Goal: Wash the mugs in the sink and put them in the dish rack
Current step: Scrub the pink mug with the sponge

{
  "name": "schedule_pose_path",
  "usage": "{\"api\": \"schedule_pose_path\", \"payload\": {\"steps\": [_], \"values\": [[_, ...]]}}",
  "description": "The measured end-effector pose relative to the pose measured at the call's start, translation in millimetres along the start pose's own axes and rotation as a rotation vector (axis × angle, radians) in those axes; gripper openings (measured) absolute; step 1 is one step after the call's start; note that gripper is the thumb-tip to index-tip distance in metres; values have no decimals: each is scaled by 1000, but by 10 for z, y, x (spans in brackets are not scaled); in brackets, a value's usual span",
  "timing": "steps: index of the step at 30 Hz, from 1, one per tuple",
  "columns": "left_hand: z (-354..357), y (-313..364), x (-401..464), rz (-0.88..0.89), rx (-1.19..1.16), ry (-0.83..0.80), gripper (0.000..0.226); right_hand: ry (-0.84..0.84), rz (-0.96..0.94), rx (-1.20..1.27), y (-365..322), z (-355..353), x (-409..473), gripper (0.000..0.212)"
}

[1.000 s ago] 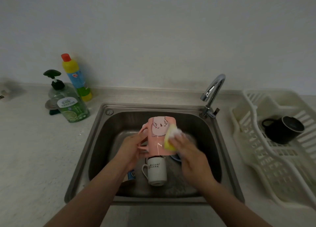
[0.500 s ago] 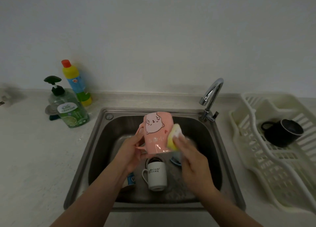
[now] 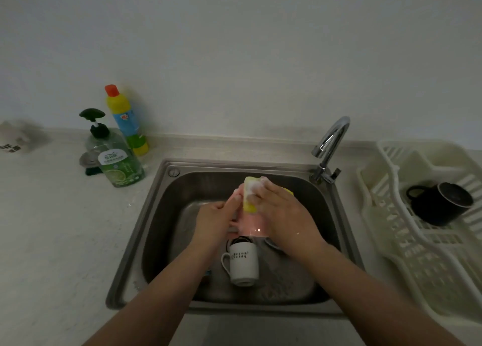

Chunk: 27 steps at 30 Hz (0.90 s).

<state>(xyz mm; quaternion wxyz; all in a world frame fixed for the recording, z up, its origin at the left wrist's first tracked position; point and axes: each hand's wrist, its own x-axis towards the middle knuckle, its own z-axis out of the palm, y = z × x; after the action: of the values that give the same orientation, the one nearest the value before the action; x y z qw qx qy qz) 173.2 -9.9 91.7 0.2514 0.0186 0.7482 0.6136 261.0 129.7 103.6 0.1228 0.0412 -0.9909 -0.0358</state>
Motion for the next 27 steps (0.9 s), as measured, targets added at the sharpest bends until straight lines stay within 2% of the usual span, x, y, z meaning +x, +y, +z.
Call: {"api": "schedule_pose_path", "payload": {"steps": [4,9,13,15,17,18,21,22,23,26,27], "values": [[-53,-42,28,-1,37,-21,37,69,-141,109,-189,33,-301,74],[-56,-52,27,25,38,-20,43,11,55,40,-84,-35,1,88],[-125,-106,6,24,-47,-91,38,53,-160,193,-253,51,-426,84],[-121,-112,10,-1,-86,-97,36,105,-15,146,-196,19,-307,86],[-126,-111,40,-27,-116,-95,38,148,193,231,-153,-29,-205,85],[-138,-101,52,-45,-148,-104,37,134,210,267,-170,-27,-225,85],[-197,-114,66,-68,-215,-165,35,80,-7,236,-300,112,-551,79],[-200,-118,67,-68,-221,-177,35,92,-25,263,-287,116,-576,80],[-196,-111,62,-73,-219,-175,34,130,35,301,-250,109,-517,82],[-167,-104,68,-110,-252,-162,34,289,380,542,-160,31,-300,77],[-173,-86,65,-117,-265,-173,35,301,393,558,-199,0,-308,73]]}}
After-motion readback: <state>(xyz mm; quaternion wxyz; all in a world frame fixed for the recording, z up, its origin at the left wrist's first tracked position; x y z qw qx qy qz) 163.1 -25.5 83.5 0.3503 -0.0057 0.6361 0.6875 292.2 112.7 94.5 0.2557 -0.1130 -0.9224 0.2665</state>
